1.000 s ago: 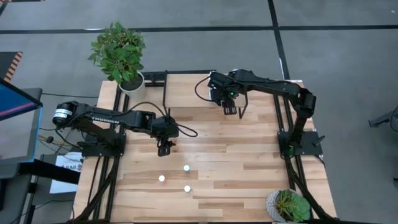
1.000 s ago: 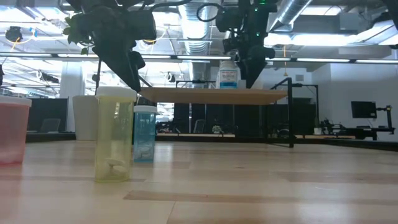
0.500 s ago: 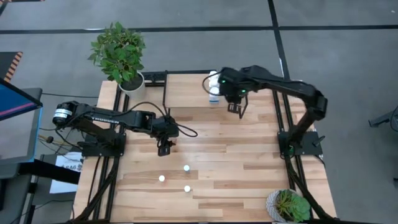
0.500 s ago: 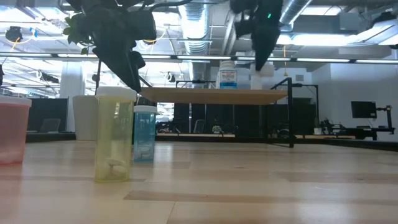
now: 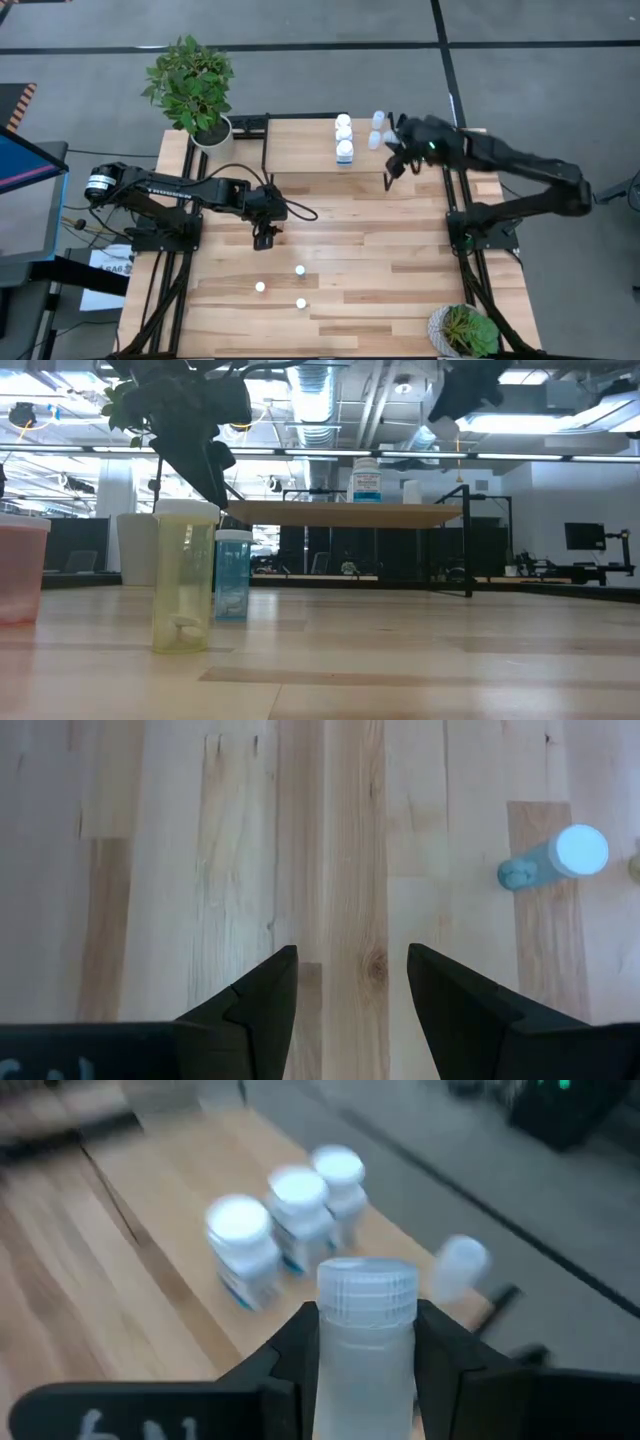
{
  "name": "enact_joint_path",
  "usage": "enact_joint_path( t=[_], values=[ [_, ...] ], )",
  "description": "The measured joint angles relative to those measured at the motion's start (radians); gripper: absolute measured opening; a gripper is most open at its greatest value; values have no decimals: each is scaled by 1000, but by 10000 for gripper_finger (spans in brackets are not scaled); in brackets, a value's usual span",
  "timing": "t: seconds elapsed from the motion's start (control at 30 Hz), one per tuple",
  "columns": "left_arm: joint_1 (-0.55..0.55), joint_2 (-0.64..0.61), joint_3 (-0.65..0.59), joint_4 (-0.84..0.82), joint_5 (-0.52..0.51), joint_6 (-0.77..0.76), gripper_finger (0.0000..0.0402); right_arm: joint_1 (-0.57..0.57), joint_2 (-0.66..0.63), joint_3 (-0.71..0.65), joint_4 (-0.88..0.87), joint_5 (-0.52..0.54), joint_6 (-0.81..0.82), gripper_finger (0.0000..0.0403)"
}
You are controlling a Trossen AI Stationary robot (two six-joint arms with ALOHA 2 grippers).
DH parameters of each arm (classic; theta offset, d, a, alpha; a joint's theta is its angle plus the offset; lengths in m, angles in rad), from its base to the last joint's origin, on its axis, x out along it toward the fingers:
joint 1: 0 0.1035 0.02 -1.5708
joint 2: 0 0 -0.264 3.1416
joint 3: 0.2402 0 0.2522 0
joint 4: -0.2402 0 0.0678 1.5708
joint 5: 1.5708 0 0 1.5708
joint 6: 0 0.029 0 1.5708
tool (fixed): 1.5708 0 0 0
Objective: Pick and place medicine bottles onto shelf by color
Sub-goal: Align the white transparent bottle with the other white transparent bottles on the shelf
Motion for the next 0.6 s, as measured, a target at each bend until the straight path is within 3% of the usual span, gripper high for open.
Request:
enact_joint_path(
  t=[0.13,0.3,0.47,0.6],
  values=[
    [0,0,0,0,0,1,177,52,-115,-255,360,46,12,118],
    [0,0,0,0,0,-15,177,107,-124,-493,719,178,9,120],
    [0,0,0,0,0,-15,177,162,-57,-614,1041,337,-64,120],
    [0,0,0,5,0,-16,177,188,15,-629,1148,413,-94,119]
  ],
)
